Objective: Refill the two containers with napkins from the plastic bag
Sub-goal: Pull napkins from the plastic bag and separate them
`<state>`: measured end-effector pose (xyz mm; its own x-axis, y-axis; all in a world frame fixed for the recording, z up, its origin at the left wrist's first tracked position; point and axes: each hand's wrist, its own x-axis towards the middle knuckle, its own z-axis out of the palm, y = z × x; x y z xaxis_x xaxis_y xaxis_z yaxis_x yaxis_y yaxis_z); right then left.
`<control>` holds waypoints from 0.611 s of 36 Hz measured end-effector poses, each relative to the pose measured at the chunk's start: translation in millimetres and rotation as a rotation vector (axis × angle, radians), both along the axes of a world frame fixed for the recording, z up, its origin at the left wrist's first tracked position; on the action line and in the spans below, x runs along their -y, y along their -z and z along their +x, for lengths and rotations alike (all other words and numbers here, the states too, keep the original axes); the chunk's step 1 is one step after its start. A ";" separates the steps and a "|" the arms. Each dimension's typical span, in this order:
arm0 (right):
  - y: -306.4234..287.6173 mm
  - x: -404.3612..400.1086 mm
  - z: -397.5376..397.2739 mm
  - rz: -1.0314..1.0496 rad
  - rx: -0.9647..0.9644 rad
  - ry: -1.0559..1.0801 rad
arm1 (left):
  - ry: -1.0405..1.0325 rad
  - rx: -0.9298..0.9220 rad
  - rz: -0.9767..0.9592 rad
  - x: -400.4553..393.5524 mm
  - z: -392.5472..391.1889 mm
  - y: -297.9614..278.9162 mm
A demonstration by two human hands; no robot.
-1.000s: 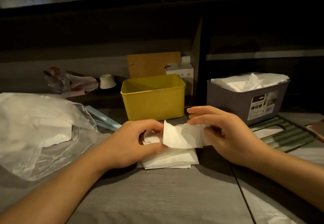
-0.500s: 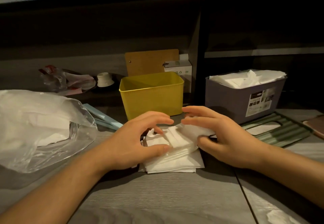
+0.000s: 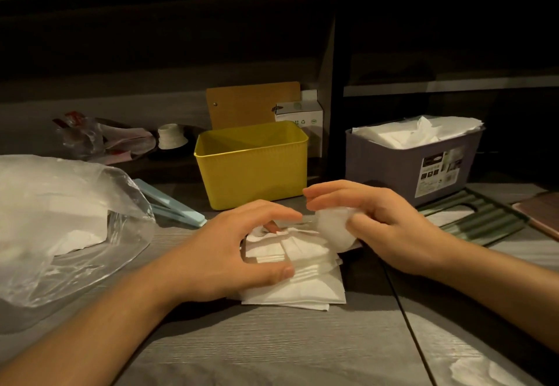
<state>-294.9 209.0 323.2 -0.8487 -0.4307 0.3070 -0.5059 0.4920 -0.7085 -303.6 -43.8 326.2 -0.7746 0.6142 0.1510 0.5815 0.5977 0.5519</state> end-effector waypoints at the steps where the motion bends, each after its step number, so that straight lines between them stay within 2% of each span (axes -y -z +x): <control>1: -1.4 -2.5 2.0 0.007 0.037 -0.070 | 0.010 -0.011 -0.003 0.1 -1.1 1.5; 6: -5.1 -8.6 7.6 0.104 0.060 -0.217 | -0.016 -0.002 0.050 3.7 -6.0 4.1; 15: 0.2 -17.1 3.6 0.369 -0.161 -0.273 | -0.034 0.021 0.092 7.4 -5.2 1.2; 22: 8.3 -16.2 -5.7 0.365 -0.407 -0.098 | -0.063 0.036 0.078 9.5 -4.3 -1.2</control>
